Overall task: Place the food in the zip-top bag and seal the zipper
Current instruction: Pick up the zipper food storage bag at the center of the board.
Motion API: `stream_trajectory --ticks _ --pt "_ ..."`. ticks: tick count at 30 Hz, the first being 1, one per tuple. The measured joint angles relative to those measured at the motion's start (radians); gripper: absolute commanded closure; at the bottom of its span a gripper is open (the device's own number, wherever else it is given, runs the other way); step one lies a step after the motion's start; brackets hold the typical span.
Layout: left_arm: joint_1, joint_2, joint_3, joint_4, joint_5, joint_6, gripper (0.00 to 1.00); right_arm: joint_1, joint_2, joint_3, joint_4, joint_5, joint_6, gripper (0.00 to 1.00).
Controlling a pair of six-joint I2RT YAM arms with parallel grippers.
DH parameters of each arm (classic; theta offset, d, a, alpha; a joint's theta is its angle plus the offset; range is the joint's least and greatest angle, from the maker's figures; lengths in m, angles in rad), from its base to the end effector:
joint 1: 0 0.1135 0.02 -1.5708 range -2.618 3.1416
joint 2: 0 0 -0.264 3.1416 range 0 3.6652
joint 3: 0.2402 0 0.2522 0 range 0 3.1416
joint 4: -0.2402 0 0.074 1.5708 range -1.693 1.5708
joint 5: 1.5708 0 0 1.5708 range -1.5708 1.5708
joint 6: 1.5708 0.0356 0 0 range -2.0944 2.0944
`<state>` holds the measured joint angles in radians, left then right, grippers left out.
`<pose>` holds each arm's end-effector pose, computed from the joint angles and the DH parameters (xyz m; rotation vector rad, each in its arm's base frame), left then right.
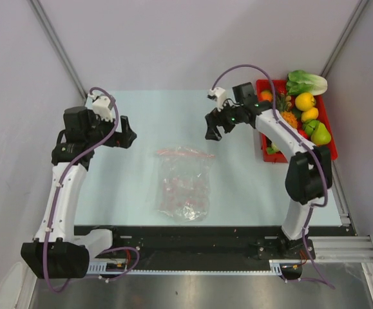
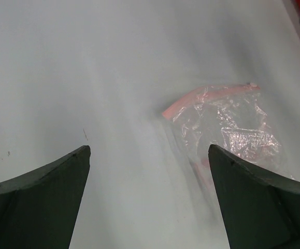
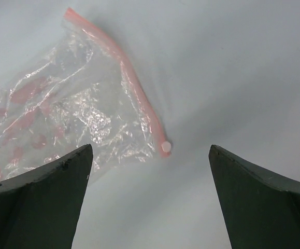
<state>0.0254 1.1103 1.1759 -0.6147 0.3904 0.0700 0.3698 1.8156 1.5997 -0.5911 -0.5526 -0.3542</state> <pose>0.2347 -0.0076 0.3701 0.2770 2.0756 -0.3554 0.3739 0.1650 0.3004 -1.0619 2.0629 0.6608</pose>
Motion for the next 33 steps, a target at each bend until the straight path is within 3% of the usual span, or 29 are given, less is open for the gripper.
stream_trajectory --ticks 12,16,21,24,25,27,28,30,31,33 --pt "0.005 -0.054 -0.087 0.014 0.127 -0.048 0.0 0.114 0.406 0.356 -0.163 -0.163 -0.161 0.0" --pt "0.008 -0.082 -0.119 0.014 0.164 -0.067 0.0 0.12 0.488 0.408 -0.194 -0.193 -0.201 0.01" --pt "0.009 -0.091 -0.135 0.014 0.187 -0.073 0.0 0.128 0.555 0.428 -0.21 -0.204 -0.236 0.1" --pt "0.009 -0.092 -0.135 0.015 0.195 -0.075 0.0 0.132 0.573 0.427 -0.219 -0.206 -0.253 0.24" --pt "0.009 -0.092 -0.136 0.016 0.197 -0.079 0.01 0.133 0.576 0.427 -0.22 -0.206 -0.257 0.36" --pt "0.01 -0.091 -0.139 0.02 0.198 -0.09 0.01 0.133 0.578 0.426 -0.22 -0.205 -0.27 0.5" --pt "0.01 -0.089 -0.14 0.023 0.199 -0.097 0.01 0.133 0.578 0.426 -0.22 -0.206 -0.272 0.64" --pt "0.011 -0.08 -0.14 0.032 0.207 -0.112 0.02 0.134 0.578 0.426 -0.224 -0.21 -0.281 0.81" --pt "0.011 -0.076 -0.14 0.038 0.21 -0.122 0.02 0.135 0.578 0.426 -0.227 -0.216 -0.286 0.96" --pt "0.016 -0.064 -0.14 0.061 0.221 -0.15 0.03 0.137 0.578 0.426 -0.237 -0.22 -0.302 1.0"
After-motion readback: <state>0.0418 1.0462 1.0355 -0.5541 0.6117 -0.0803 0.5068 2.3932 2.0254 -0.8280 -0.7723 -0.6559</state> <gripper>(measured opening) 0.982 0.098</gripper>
